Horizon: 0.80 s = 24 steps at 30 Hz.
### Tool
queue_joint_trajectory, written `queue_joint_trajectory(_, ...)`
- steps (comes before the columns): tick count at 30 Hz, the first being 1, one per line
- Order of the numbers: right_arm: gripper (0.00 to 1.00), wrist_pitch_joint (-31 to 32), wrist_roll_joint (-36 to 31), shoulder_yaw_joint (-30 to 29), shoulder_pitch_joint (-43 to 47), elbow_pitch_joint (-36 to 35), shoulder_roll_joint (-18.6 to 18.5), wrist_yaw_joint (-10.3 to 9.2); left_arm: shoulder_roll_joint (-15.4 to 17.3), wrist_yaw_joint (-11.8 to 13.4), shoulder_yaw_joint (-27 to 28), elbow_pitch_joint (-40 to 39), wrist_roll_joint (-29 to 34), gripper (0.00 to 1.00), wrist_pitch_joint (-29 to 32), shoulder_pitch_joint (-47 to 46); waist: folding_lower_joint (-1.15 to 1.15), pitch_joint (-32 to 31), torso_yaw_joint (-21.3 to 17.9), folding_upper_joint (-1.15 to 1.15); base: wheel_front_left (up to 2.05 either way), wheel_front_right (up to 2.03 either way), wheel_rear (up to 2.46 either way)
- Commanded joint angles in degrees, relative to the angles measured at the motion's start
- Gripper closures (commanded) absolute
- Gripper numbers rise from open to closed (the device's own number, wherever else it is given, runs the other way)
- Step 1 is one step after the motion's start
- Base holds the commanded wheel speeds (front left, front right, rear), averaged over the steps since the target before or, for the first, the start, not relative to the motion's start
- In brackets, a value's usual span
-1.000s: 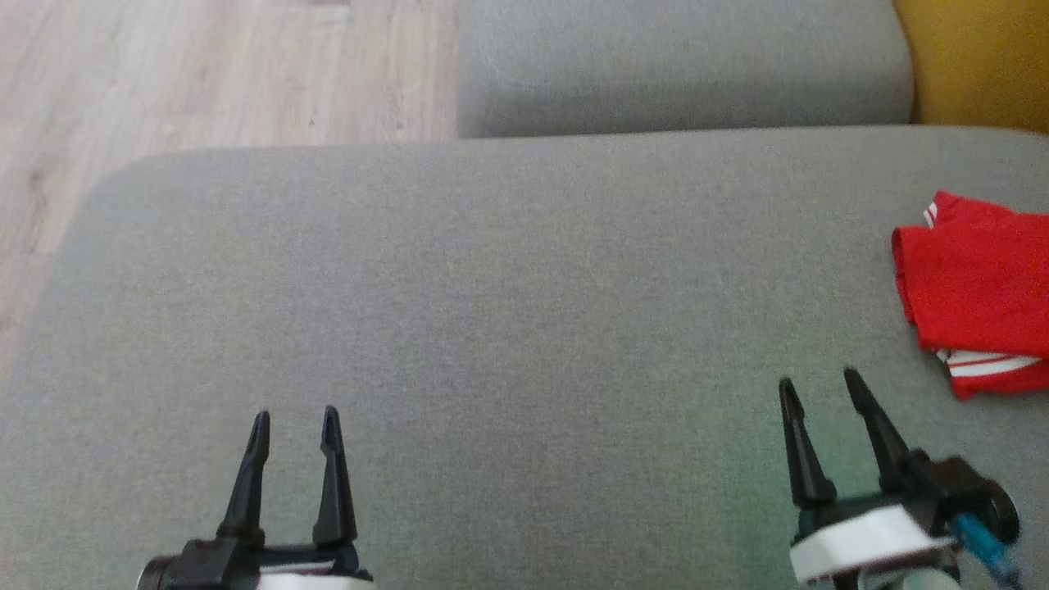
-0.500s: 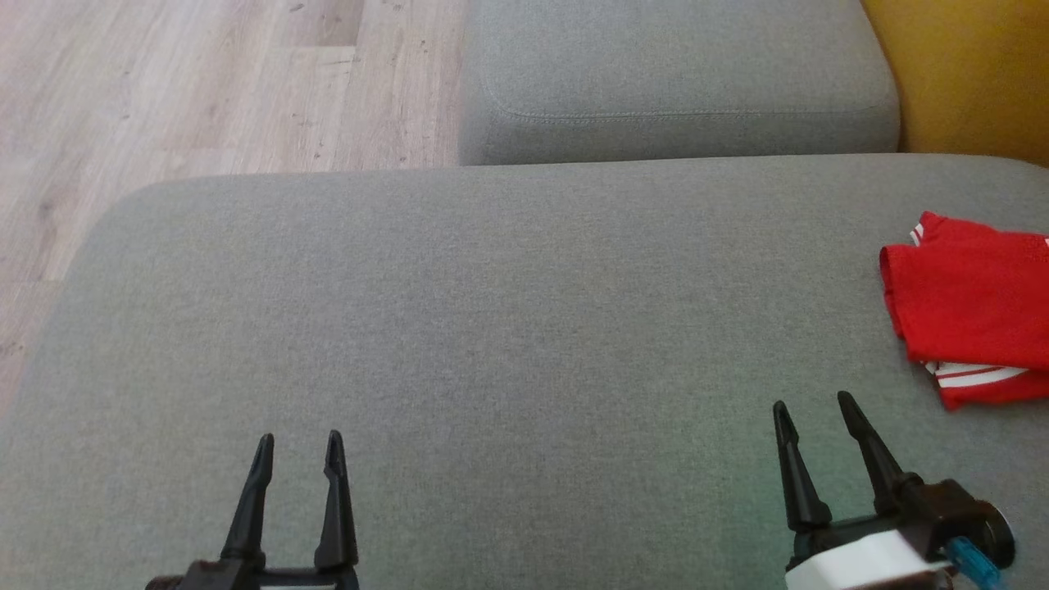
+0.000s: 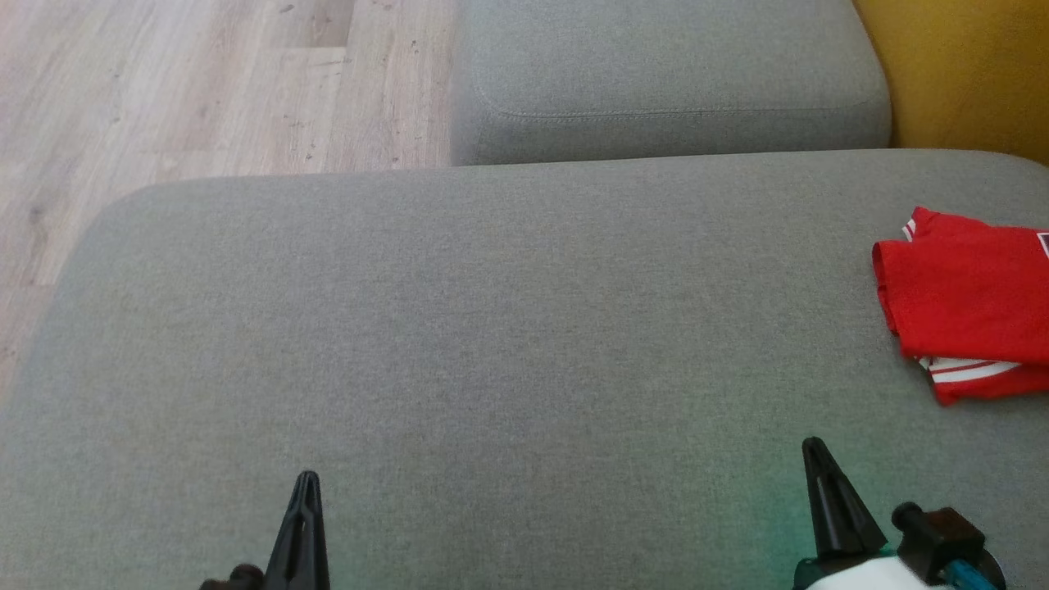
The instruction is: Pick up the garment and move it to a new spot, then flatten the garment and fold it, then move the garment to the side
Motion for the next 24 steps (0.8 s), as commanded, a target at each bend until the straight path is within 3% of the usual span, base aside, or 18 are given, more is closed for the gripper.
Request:
queue_joint_trajectory(1, 1.0, 0.4, 2.5, -0.1, -1.9, -1.8, -0.2, 0.0, 0.2, -0.3, 0.4, -1.7, -2.2, 1.0, 0.5, -1.7, 0.0, 0.0, 0.0, 0.0, 0.0, 0.0, 0.0)
queue_joint_trajectory(24, 1.0, 3.4, 19.4, -1.0, -4.7, -1.3, -1.1, -0.01, 1.0, -2.0, 2.2, 0.3, -18.4, 1.0, 3.5, -5.1, 0.0, 0.5, -0.6, 0.0, 0.0, 0.0, 0.0)
